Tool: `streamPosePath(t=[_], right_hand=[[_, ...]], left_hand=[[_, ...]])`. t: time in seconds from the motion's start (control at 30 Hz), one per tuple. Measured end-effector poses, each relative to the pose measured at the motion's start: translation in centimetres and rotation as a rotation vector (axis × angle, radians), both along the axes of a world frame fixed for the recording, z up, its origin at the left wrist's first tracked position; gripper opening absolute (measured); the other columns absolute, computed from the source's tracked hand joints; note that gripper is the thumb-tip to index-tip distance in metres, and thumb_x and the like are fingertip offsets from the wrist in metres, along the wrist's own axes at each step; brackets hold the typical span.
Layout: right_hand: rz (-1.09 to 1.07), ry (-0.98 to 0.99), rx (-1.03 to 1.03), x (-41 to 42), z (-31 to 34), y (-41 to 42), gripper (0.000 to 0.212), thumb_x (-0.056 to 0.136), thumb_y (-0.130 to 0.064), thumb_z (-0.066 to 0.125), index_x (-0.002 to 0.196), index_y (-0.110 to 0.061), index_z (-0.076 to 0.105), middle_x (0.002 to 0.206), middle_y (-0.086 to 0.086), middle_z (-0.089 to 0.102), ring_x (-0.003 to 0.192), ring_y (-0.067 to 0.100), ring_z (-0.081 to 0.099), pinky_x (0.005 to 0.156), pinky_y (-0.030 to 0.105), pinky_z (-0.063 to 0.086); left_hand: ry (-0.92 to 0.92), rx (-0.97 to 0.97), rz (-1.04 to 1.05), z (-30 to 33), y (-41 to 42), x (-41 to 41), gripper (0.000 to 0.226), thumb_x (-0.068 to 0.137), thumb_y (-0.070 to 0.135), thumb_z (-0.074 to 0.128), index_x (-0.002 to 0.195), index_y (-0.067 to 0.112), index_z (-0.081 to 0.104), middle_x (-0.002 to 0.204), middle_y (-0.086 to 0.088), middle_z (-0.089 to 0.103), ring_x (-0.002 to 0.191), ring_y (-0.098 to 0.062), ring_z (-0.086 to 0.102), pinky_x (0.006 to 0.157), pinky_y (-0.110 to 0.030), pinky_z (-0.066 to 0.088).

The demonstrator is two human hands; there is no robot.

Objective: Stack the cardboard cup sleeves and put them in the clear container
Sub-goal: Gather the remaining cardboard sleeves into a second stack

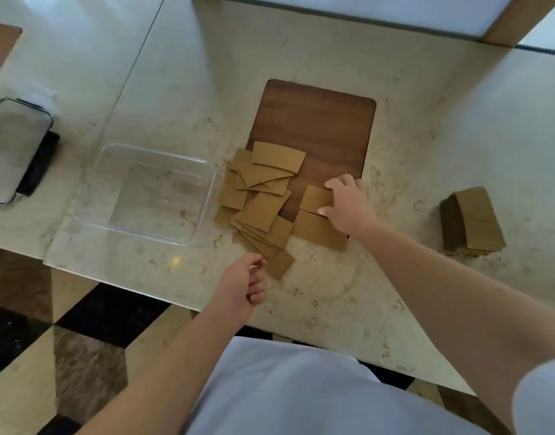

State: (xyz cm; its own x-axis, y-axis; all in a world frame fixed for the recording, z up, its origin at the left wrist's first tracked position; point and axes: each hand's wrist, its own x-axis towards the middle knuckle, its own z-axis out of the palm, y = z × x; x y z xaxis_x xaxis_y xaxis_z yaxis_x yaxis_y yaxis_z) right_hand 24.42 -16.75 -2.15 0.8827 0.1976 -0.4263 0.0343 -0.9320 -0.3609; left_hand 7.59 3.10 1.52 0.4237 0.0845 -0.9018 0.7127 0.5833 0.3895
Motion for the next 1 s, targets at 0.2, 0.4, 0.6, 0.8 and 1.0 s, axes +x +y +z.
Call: streamPosePath(t=[0.2, 0.4, 0.6, 0.8, 1.0], right_hand=[[-0.013, 0.039, -0.26, 1.3, 0.7, 1.3, 0.052, 0.09, -0.051, 0.07, 0.124, -0.012, 0.062, 0.125, 0.014, 0.053, 0.123, 0.037, 0.048, 0.1, 0.048, 0.042], [-0.431, 0.098, 0.227, -3.7, 5.4, 3.1, 0.042, 0.103, -0.047, 0.054, 0.083, -0.01, 0.057, 0.083, 0.009, 0.06, 0.082, 0.034, 0.062, 0.067, 0.042, 0.049], [-0.78, 0.301, 0.761, -11.4, 6.8, 7.0, 0.01, 0.103, -0.025, 0.06, 0.111, -0.025, 0.067, 0.108, 0.001, 0.074, 0.102, 0.023, 0.071, 0.087, 0.043, 0.061], [-1.082, 0.334, 0.952, -13.4, 6.8, 4.9, 0.005, 0.092, -0.018, 0.072, 0.093, -0.02, 0.068, 0.086, -0.001, 0.071, 0.075, 0.014, 0.067, 0.065, 0.031, 0.049], [-0.785, 0.799, 0.882, -15.2, 6.8, 5.4, 0.014, 0.093, -0.02, 0.071, 0.104, -0.012, 0.071, 0.083, 0.002, 0.077, 0.064, 0.011, 0.068, 0.055, 0.024, 0.047]], left_hand=[[0.016, -0.107, -0.114, -0.1, 3.1, 0.2, 0.026, 0.103, 0.018, 0.049, 0.077, 0.014, 0.05, 0.05, 0.006, 0.022, 0.038, -0.009, 0.018, 0.033, -0.021, 0.019], [-0.065, -0.113, -0.233, 0.6, 3.2, 2.1, 0.048, 0.112, 0.037, 0.039, 0.066, 0.023, 0.035, 0.051, 0.005, 0.019, 0.039, -0.011, 0.016, 0.036, -0.021, 0.015], [-0.214, -0.133, -0.325, 0.5, 0.3, 3.6, 0.03, 0.104, 0.042, 0.054, 0.098, 0.014, 0.065, 0.066, -0.003, 0.059, 0.05, -0.014, 0.053, 0.04, -0.023, 0.035], [-0.304, 0.068, -0.314, 0.5, -0.6, 4.0, 0.014, 0.089, 0.012, 0.079, 0.093, 0.008, 0.065, 0.082, -0.007, 0.07, 0.062, -0.012, 0.068, 0.051, -0.025, 0.053], [-0.18, -0.052, 0.07, 0.5, -1.4, 5.3, 0.023, 0.093, 0.014, 0.074, 0.114, 0.005, 0.068, 0.101, -0.015, 0.075, 0.087, -0.028, 0.074, 0.072, -0.046, 0.064]])
